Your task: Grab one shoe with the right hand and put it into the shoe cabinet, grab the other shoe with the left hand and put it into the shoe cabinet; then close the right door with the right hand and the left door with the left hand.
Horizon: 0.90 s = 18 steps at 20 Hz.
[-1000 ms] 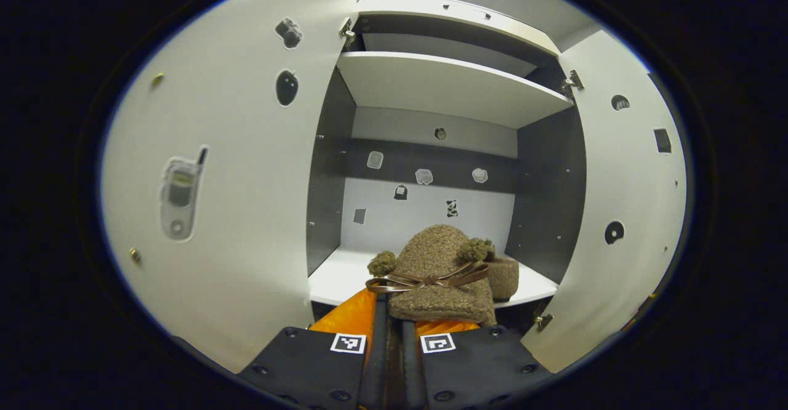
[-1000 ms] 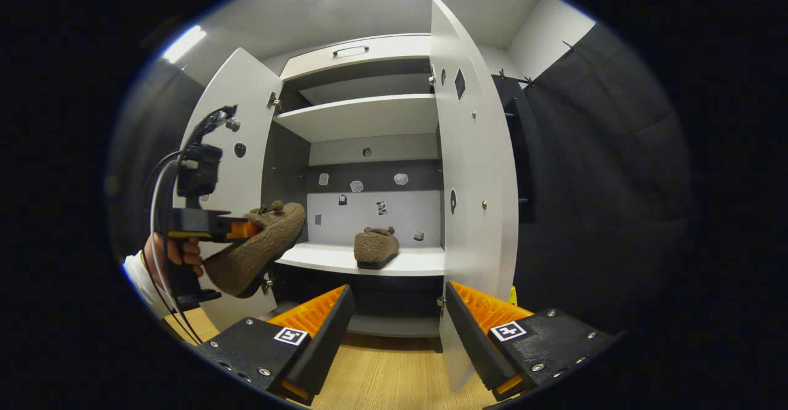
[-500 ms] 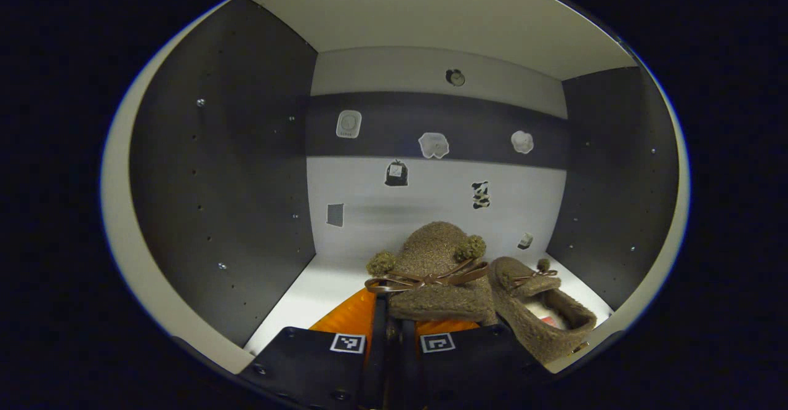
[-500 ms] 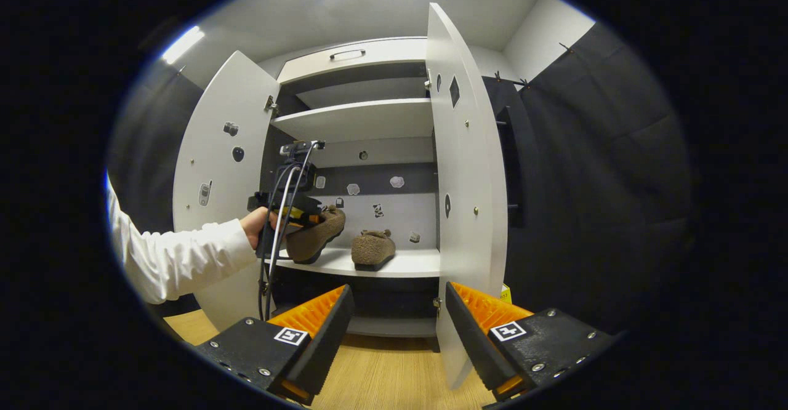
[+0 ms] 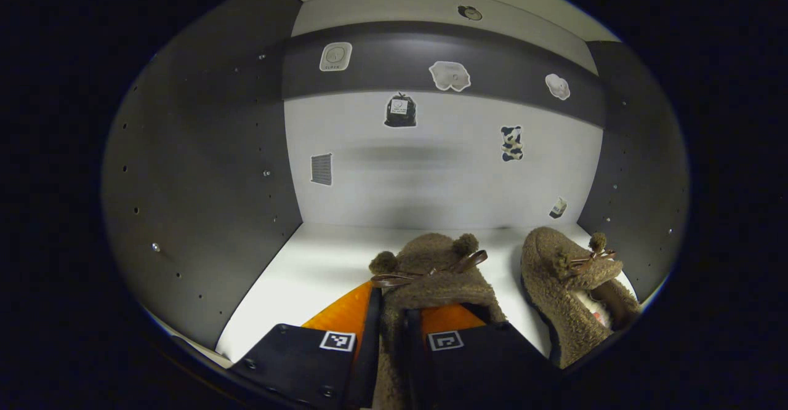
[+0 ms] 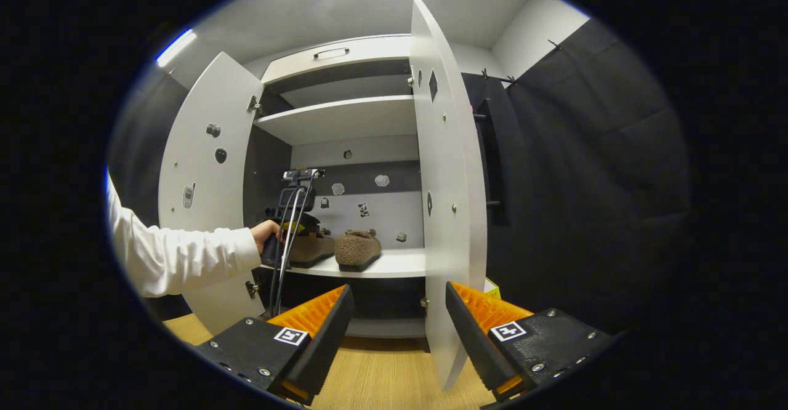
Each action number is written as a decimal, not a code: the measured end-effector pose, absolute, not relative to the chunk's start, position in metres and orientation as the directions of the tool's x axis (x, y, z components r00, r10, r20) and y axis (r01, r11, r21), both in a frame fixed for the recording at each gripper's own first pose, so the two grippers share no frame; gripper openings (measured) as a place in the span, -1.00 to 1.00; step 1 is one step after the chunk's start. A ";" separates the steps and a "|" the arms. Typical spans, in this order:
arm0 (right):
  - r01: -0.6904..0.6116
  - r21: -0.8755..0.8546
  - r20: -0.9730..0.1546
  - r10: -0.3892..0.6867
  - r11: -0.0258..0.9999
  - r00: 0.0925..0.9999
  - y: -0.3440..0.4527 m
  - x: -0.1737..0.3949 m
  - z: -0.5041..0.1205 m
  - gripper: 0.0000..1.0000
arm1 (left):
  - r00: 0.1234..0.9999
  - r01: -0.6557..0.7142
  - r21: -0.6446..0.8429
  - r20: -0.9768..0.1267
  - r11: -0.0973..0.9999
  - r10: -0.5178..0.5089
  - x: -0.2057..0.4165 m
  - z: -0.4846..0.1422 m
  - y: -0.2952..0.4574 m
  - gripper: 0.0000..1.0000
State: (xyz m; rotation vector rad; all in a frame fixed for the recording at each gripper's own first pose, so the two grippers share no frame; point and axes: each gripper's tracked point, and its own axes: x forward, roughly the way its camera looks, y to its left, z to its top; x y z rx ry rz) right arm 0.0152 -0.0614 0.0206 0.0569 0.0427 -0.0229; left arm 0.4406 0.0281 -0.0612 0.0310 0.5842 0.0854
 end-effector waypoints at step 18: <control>-0.018 0.062 -0.038 0.020 0.998 0.999 -0.048 0.022 0.019 0.84 | 0.854 0.057 -0.051 -0.516 0.997 -0.076 0.419 -0.039 0.023 0.93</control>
